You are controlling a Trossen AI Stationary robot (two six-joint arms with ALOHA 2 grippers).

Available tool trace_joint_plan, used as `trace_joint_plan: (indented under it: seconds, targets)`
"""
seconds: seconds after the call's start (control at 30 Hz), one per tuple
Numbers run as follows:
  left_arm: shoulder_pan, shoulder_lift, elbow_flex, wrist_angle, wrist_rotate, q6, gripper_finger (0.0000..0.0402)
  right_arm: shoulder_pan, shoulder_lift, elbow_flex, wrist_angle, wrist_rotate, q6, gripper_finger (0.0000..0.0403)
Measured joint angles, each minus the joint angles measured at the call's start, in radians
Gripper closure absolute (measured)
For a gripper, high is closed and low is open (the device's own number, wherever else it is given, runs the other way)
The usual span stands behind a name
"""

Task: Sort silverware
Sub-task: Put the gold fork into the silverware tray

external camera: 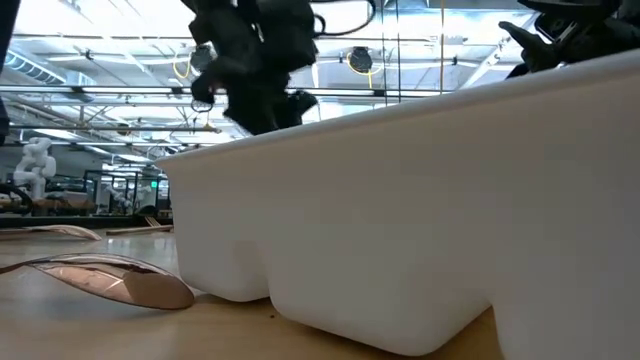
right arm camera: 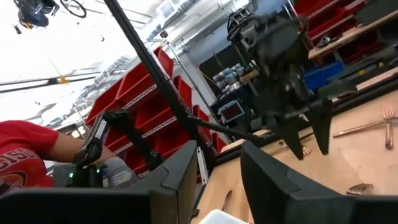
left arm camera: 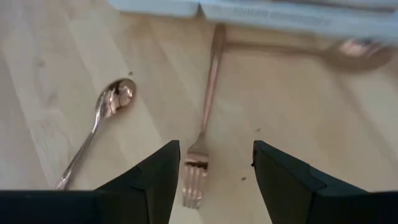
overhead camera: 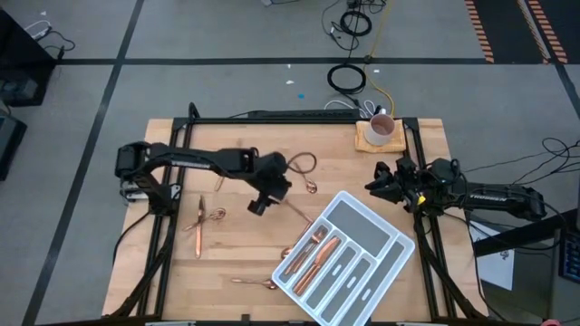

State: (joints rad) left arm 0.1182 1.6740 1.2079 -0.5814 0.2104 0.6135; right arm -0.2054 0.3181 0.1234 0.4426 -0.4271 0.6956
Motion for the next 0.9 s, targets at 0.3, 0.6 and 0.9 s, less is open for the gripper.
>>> trace_joint_plan:
  seconds: [0.3,0.6,0.9]
  targets:
    - [-0.02,0.153,0.0,0.106,-0.079,0.058,0.0194,0.0,0.0,0.0,-0.038,-0.002,0.0,0.029]
    - [-0.033,0.223,0.0,0.096,-0.146,0.05,0.0194,0.0,0.0,0.0,-0.038,-0.028,0.0,0.0291]
    - [-0.056,0.234,0.0,0.104,-0.206,0.023,0.0194,0.0,0.0,0.0,-0.072,-0.043,0.0,0.0291]
